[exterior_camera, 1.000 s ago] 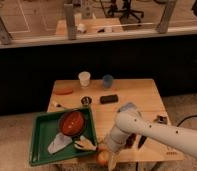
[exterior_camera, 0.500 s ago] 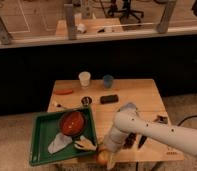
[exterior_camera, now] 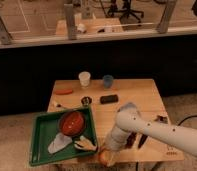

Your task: Place apple in paper cup

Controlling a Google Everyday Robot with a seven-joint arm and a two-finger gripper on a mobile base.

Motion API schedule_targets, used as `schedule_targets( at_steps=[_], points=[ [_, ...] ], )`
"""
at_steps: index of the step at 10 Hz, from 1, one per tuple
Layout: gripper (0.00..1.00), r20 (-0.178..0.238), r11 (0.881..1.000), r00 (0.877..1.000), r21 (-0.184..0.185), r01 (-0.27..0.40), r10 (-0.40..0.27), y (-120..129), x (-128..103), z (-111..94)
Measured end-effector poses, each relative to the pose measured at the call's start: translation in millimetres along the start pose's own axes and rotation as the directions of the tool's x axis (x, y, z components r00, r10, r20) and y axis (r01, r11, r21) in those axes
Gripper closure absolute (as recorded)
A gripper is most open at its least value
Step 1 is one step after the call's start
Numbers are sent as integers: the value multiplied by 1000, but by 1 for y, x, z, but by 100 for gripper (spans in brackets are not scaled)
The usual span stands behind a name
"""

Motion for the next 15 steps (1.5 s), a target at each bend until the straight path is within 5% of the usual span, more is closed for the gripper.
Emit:
schedule_targets(
  at_steps=[2, 4, 7, 9, 15],
  points=[
    [100, 34, 993, 997, 99, -70, 67, 6, 15, -35],
    [100, 55, 965, 989, 215, -148, 139, 3, 40, -89],
    [100, 84, 922, 981, 337, -193, 175, -35, 57, -158],
    [100, 93, 913, 981, 358, -195, 173, -44, 58, -174],
    [100, 93, 913, 980, 358, -195, 173, -44, 58, -174]
  ],
)
